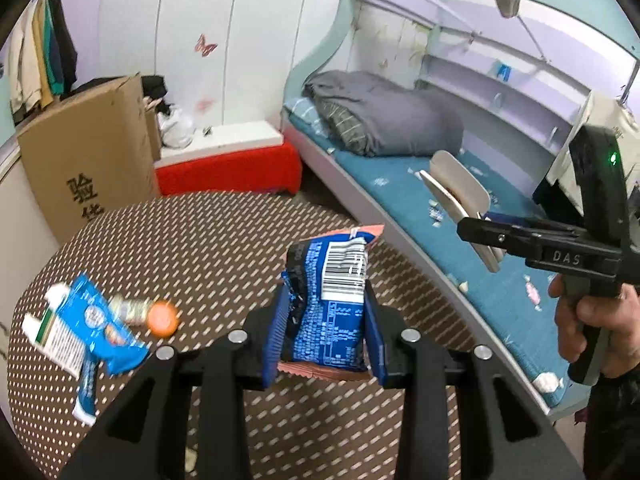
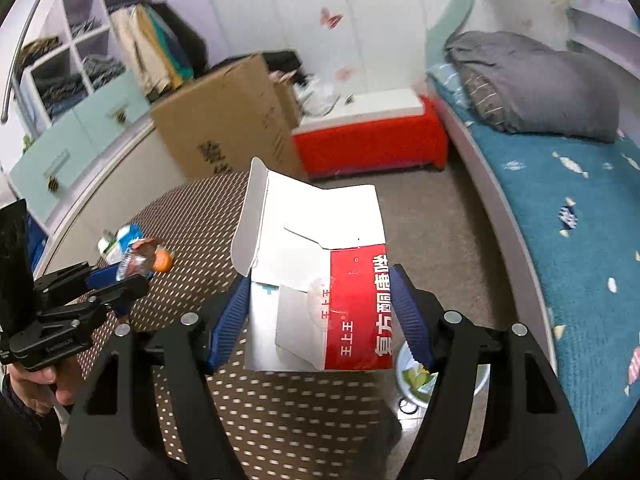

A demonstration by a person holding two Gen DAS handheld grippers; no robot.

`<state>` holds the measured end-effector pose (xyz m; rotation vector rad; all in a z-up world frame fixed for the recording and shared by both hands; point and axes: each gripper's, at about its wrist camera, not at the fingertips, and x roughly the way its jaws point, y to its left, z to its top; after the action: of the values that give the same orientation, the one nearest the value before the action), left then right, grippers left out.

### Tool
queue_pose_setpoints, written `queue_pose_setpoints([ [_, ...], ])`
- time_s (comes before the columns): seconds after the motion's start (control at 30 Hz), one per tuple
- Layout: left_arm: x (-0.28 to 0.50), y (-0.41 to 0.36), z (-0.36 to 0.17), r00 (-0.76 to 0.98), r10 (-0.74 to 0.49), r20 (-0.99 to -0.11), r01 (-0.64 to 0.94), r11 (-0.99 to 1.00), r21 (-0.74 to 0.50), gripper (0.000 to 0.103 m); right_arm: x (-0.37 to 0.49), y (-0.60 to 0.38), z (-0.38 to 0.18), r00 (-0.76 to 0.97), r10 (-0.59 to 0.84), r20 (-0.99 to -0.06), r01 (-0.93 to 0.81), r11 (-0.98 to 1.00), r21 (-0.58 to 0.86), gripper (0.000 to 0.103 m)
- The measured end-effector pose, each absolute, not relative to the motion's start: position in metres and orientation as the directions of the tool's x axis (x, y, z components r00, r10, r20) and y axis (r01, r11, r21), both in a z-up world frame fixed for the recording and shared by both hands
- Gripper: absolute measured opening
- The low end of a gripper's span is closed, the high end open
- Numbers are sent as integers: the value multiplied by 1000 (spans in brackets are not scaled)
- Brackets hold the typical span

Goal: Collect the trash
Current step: 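Carry the paper box and snack bag to the wastebasket and release both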

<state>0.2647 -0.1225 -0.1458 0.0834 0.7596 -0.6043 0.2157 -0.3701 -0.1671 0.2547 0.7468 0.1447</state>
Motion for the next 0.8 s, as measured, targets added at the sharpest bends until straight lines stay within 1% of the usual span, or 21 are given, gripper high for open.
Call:
queue_pose_setpoints([
  [0.2, 268, -165, -129, 545, -545, -637, 586, 791, -175, 35, 205, -430, -165, 756, 141, -639, 71, 953, 294, 68],
  [0.37, 270, -203, -125, 510, -587, -629, 626, 755, -195, 35, 201, -480, -185, 746, 99, -659, 172, 927, 334, 68],
  [0.6, 275, -248, -133, 465, -609, -643, 661, 722, -206, 35, 219, -520, -242, 678, 118, -726, 256, 887, 383, 68],
  [0.7, 276, -265, -139, 448, -609, -654, 672, 712, -202, 35, 234, -531, -280, 626, 145, -766, 291, 868, 403, 69],
  [0.73, 277, -272, -142, 440, -608, -661, 677, 708, -201, 35, 236, -534, -293, 609, 153, -778, 309, 857, 411, 77],
  [0.8, 279, -284, -147, 427, -606, -672, 682, 703, -200, 35, 242, -542, -319, 571, 172, -803, 353, 831, 429, 87],
])
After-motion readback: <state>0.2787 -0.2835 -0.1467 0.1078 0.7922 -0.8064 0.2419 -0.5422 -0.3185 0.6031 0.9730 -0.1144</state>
